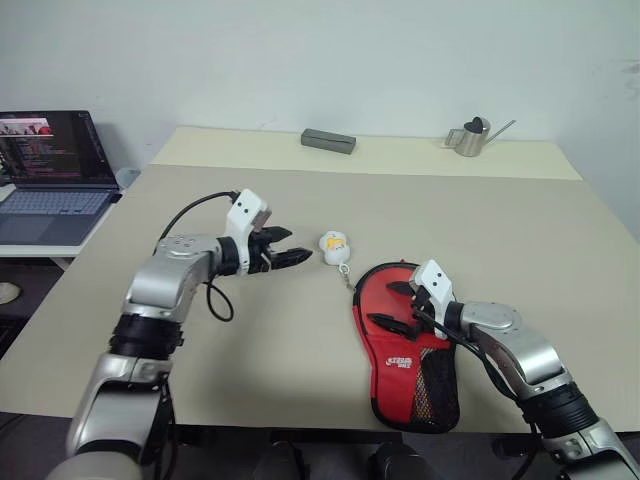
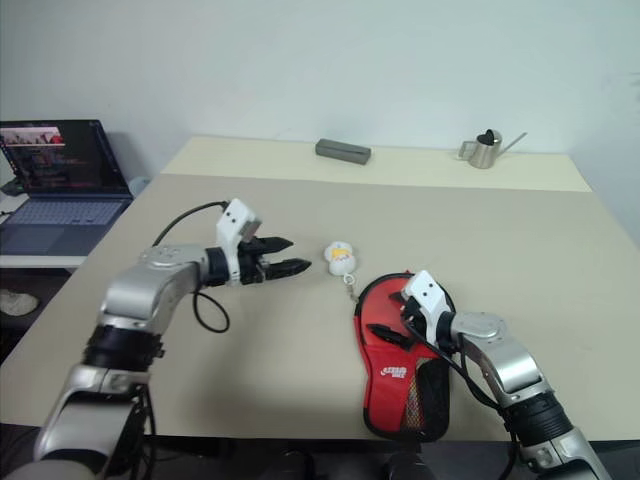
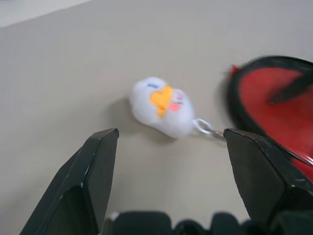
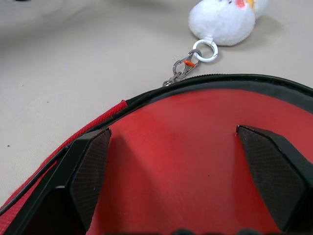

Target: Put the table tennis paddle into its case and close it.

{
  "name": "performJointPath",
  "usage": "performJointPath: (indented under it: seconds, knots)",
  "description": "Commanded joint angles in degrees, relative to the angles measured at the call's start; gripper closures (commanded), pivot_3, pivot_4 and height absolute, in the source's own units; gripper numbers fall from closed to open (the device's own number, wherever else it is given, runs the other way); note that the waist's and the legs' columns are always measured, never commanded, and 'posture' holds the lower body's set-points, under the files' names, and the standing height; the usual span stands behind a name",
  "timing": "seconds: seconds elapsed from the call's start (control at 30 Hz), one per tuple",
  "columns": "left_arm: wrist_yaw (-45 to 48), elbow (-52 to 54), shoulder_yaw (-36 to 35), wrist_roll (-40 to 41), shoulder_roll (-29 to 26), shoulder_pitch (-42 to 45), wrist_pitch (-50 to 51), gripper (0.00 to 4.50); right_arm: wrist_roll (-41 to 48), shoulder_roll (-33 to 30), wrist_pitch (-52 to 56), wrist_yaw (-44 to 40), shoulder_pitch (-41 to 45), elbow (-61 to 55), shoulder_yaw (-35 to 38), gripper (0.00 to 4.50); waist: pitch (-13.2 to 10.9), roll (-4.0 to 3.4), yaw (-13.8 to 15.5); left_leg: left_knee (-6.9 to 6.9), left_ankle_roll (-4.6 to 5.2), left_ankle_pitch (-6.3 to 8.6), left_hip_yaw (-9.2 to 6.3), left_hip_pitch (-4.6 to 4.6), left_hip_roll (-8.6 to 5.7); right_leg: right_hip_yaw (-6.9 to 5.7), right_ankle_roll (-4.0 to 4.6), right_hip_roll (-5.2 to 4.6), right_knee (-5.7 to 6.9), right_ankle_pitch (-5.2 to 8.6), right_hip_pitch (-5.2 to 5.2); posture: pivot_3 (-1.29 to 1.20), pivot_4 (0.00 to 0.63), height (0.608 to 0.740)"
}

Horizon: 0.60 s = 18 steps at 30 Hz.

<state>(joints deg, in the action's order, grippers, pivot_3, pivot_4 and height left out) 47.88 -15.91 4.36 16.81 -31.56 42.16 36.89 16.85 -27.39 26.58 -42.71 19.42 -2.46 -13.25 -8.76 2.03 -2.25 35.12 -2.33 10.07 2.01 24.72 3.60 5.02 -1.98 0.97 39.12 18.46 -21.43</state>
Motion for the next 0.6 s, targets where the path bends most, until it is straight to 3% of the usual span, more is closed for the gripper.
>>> performJointPath:
  seconds: [0.03, 0.07, 0.27, 0.6]
  knots:
    - [-0.5, -0.9, 0.0, -1.0, 0.2, 2.0, 0.8, 0.22, -1.0, 0.7, 1.5, -0.3, -1.3, 0.7, -0.9, 0.0, 0.0, 0.0, -0.1, 0.0, 0.0, 0.0, -0.01, 0.0, 0.01, -0.01, 0.0, 0.01, 0.0, 0.0, -0.01, 0.0, 0.15, 0.74]
    - [-0.4, -1.8, 0.5, -1.7, 0.3, 2.5, 0.5, 0.01, -1.1, 0.9, 1.6, -0.4, -1.4, 0.7, -0.9, 0.0, 0.0, 0.0, -0.1, -0.01, 0.0, 0.0, -0.01, 0.0, 0.01, -0.01, 0.0, 0.01, 0.0, 0.0, -0.01, 0.0, 0.15, 0.74]
    - [0.8, -10.5, 2.4, -4.4, 2.9, 7.7, -2.8, 0.01, -1.4, 1.7, 1.9, -0.6, -1.1, 0.6, -1.0, 0.0, 0.0, 0.01, 0.1, 0.01, -0.02, -0.01, -0.01, -0.02, -0.02, -0.05, -0.01, 0.0, 0.03, -0.01, 0.03, 0.0, 0.15, 0.74]
    - [2.8, -36.7, 3.1, -9.8, 10.0, 19.2, -14.1, 0.01, -1.7, 2.4, 2.5, -0.5, -0.8, 0.3, -0.9, 0.0, 0.0, 0.02, 0.0, 0.0, -0.02, -0.01, 0.14, -0.01, -0.04, -0.09, -0.01, 0.02, 0.0, 0.0, 0.02, 0.0, 0.15, 0.74]
